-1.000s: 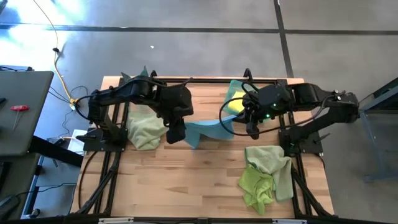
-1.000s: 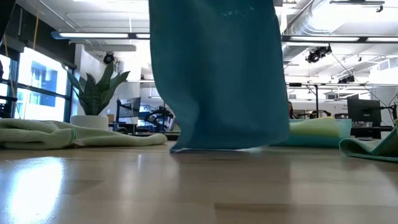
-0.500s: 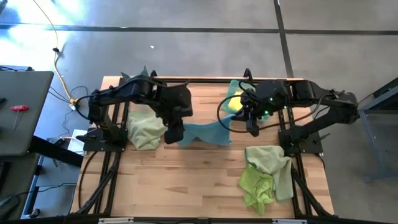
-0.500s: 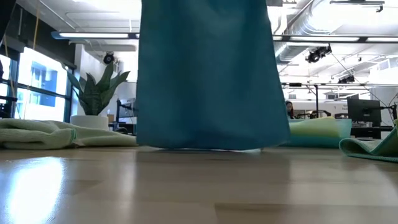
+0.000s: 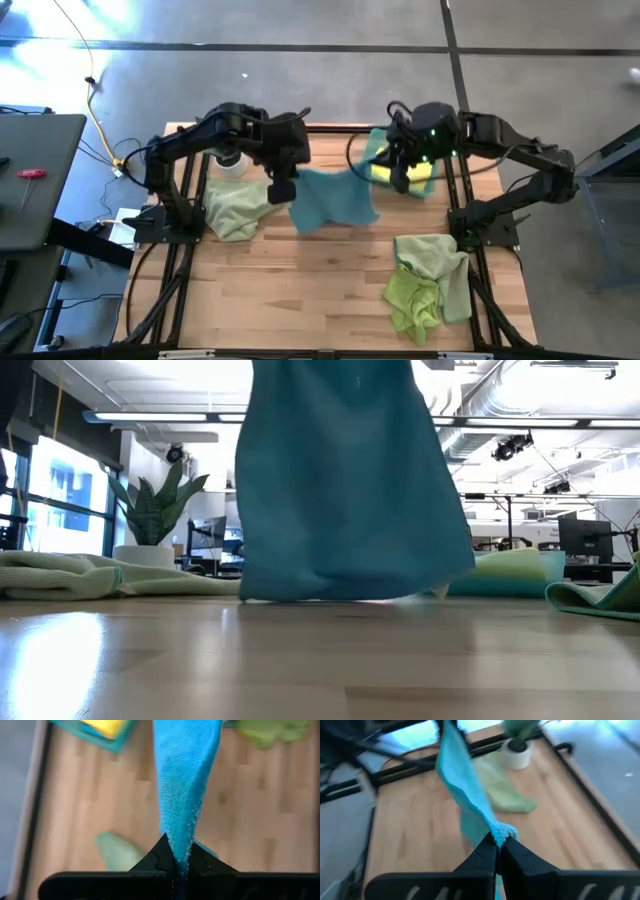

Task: Fold microfiber towels
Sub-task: Fold the blue microfiber cloth

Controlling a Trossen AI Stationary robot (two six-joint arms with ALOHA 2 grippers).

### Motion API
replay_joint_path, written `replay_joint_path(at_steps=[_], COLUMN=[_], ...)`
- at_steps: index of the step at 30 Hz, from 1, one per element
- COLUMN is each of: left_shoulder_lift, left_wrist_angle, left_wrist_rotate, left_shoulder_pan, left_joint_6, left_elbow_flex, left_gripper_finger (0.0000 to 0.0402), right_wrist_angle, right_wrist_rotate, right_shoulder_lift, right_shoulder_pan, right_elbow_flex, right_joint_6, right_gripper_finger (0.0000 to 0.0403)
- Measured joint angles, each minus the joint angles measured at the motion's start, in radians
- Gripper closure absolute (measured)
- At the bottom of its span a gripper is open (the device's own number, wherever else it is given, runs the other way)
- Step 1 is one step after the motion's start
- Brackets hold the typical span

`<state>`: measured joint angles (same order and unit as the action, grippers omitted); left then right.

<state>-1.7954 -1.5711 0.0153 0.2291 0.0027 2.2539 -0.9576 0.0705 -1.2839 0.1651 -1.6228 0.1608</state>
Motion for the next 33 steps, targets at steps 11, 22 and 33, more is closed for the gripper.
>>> replay_joint_path(at_steps=[11,22,33], left_shoulder_lift=[0.001,-0.037,-0.079], left_wrist_angle=[0.002,0.003,0.079], left_wrist_rotate=[0.005,-0.034,-0.046], left_shoulder_pan=[0.054,-0.2,-0.385], left_joint_6=[-0.032,-0.19,-0.253], left_elbow_flex=[0.103,-0.023,-0.167], left_gripper_finger=[0.0401,0.0401,0.0401], right_wrist_angle=[-0.059,-0.191,-0.322], right_wrist_rotate=[-0.018,-0.04,-0.037], right_shoulder_lift=[-0.025,-0.092,-0.154], right_shoulder_pan=[0.075,-0.123,-0.318], right_elbow_flex=[-0.058,-0.056,-0.055], right_joint_6=[-0.004,0.08,0.233], right_gripper_finger=[0.0403,0.0403,0.0403])
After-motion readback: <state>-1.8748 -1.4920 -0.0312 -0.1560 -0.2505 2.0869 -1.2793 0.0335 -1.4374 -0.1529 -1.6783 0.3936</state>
